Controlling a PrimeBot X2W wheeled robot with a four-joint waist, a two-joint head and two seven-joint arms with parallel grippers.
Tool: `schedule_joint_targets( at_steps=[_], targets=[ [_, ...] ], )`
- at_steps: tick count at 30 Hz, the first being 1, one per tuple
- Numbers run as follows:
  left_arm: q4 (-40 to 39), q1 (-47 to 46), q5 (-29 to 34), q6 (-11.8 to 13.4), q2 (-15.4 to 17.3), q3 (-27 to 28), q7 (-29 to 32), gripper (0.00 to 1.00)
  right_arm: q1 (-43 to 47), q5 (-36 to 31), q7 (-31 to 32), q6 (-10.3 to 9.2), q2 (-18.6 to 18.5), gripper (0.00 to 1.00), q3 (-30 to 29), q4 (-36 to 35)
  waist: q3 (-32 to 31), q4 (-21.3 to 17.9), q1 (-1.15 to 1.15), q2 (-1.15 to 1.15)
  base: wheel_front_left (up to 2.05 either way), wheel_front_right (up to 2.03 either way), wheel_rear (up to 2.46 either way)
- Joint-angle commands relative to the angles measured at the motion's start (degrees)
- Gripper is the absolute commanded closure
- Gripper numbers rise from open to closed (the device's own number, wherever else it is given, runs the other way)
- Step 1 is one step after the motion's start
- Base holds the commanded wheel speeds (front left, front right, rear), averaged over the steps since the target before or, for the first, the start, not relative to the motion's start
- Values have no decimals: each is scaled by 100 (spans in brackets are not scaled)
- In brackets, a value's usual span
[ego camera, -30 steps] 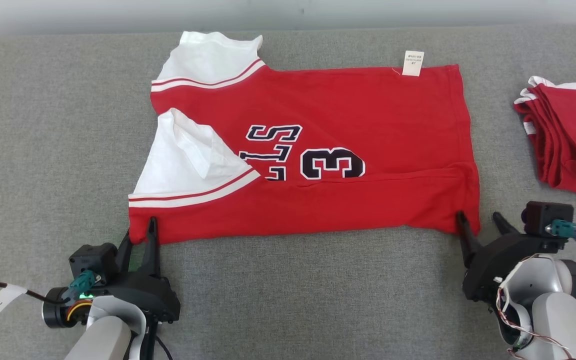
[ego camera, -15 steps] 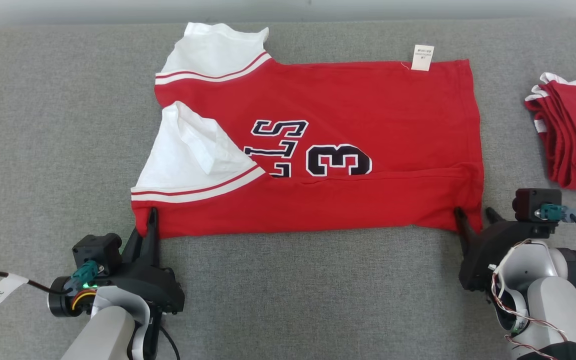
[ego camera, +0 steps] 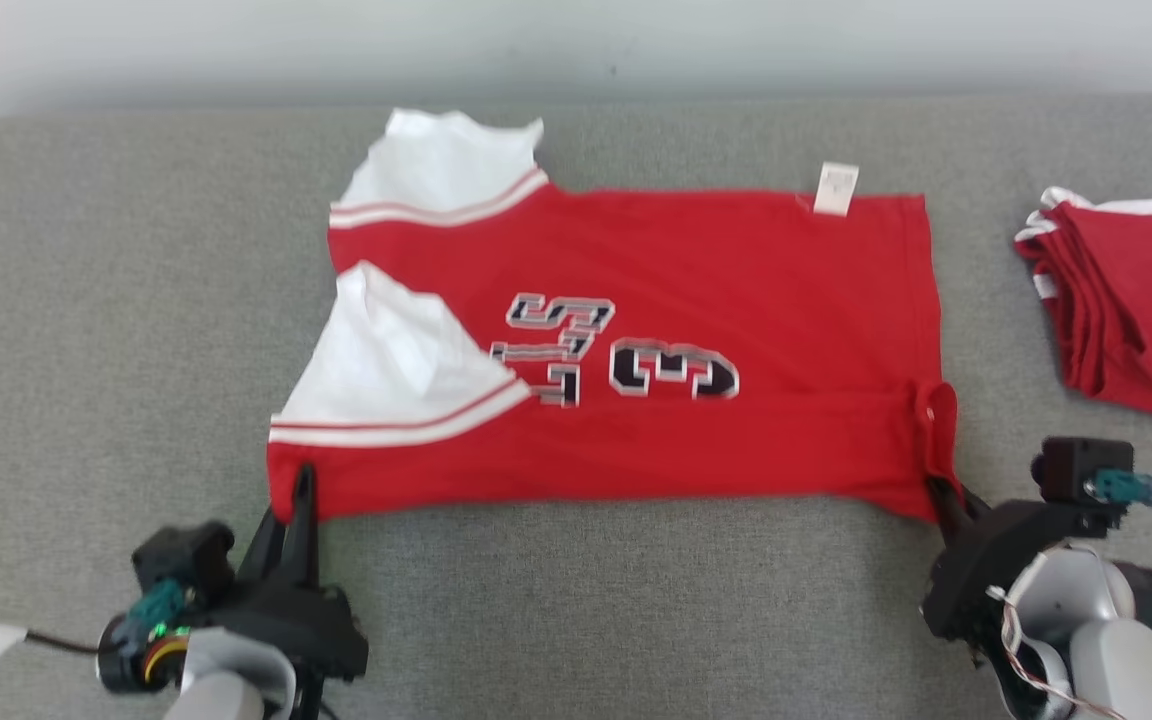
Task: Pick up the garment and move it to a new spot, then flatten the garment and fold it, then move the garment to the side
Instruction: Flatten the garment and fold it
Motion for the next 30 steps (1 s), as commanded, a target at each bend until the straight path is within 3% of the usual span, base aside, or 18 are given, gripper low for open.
schedule_joint_targets(
  at_steps=[1,13,24,25,26,30],
  targets=[
    [-123,261,-20,26,60,48,-15,100,204,99,60,15,-3,100,-79,-121,-236,25,-1,-1,0,0,0],
    [-1225,1710,-13,497,260,-126,292,100,1612,255,832,9,-4,100,-229,-1247,-647,111,-1,-1,0,0,0],
    [-1456,2323,-153,699,234,-134,290,100,2198,329,1145,9,-6,100,-162,-1460,-634,136,-1,-1,0,0,0],
    [-1447,2319,-134,703,240,-119,274,62,2209,333,1143,9,-5,85,-170,-1449,-631,145,-1,-1,0,0,0],
    [-1432,2309,-118,698,253,-111,243,0,2218,358,1159,9,-4,0,-197,-1421,-629,152,-1,-1,0,0,0],
    [-1396,2235,-89,705,317,-12,168,0,2149,413,1098,9,-4,0,-245,-1443,-626,150,-1,-1,0,0,0]
  ],
)
